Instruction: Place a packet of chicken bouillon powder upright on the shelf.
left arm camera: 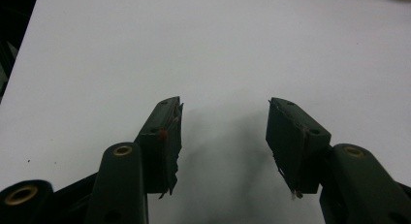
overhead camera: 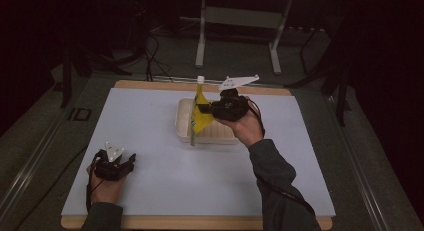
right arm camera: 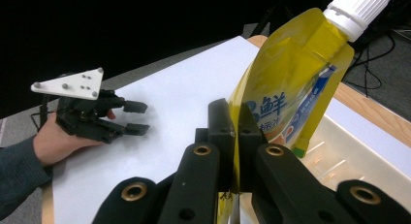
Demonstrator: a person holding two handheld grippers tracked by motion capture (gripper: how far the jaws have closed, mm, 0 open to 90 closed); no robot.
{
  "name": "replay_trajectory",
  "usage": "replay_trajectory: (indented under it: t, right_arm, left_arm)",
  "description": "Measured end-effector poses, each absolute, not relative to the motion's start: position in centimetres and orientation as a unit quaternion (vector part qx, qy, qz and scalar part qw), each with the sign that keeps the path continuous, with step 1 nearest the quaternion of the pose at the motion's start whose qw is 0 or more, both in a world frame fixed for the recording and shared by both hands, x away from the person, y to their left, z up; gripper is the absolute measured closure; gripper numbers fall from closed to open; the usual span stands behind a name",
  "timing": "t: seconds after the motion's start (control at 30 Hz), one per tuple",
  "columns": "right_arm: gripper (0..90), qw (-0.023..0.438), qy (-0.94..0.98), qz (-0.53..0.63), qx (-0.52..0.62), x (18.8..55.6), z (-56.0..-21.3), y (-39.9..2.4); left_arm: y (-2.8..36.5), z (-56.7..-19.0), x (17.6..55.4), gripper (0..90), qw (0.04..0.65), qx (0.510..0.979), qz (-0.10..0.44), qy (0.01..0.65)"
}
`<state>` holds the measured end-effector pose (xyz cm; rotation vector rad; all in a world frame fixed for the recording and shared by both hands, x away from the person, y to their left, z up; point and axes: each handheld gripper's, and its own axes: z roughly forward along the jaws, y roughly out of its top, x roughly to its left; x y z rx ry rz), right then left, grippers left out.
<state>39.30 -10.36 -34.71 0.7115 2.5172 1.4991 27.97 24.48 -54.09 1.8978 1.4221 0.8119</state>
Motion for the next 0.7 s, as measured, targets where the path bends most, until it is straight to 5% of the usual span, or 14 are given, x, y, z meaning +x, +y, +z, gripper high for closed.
replay_trajectory:
  t: [0.7]
  right_arm:
    - [90.0,0.079,0.828,0.498,0.247,40.8,-35.0,-9.7]
  left_arm:
    - [24.5,-54.1,28.0,46.4,0.313,0.719,0.307,0.539]
